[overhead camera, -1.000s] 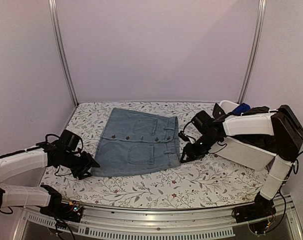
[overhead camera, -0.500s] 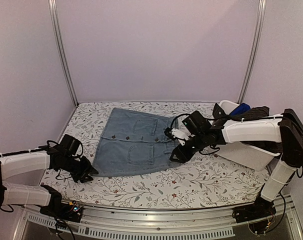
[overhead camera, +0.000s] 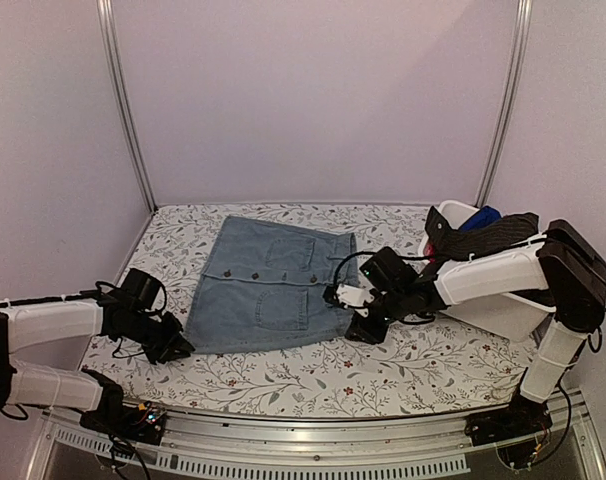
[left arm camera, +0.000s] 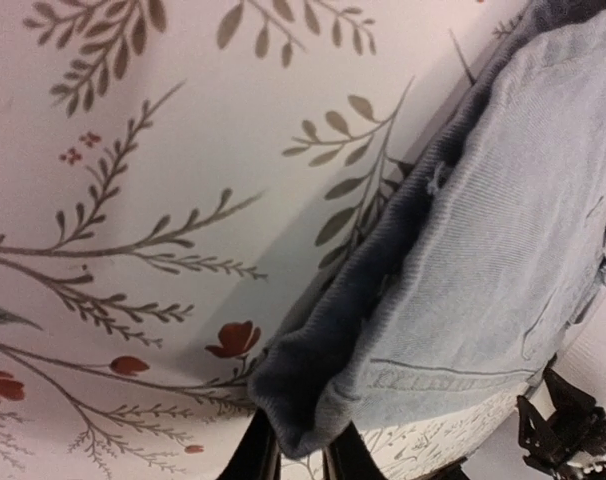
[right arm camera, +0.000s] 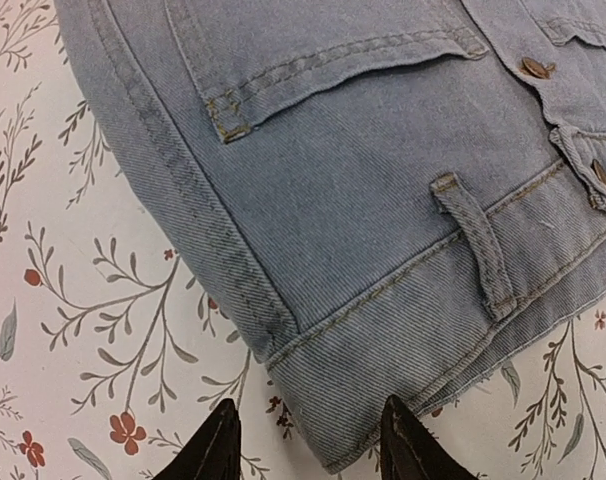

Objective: Fold and stack the mixed laundry pile
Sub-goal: Fold the flattened skirt at the center of the board.

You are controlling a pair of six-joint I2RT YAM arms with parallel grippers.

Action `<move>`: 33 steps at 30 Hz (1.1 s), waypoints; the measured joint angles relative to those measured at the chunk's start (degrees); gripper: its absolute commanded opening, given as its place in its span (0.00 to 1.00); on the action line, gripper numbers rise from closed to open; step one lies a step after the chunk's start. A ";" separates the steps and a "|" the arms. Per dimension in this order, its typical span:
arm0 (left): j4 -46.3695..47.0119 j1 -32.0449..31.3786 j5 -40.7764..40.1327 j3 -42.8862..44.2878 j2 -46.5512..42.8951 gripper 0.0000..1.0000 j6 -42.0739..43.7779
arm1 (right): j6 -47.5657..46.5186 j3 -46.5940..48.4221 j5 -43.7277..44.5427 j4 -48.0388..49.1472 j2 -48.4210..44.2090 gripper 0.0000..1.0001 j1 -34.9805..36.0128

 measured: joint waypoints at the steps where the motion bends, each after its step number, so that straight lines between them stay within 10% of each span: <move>1: -0.02 0.24 0.04 0.00 0.09 0.10 0.09 | -0.52 -0.59 0.02 0.33 0.07 0.46 0.17; 9: 0.04 2.08 0.59 0.15 1.03 0.08 1.36 | -2.99 -4.00 0.59 4.28 1.31 0.36 2.49; 15: -0.04 3.63 1.53 0.57 1.60 0.00 2.78 | -3.72 -2.16 3.04 6.69 3.61 0.01 3.13; 33: -16.90 5.88 -1.07 12.96 -6.97 0.00 5.40 | -2.10 -2.16 0.00 -6.40 -8.02 0.00 10.58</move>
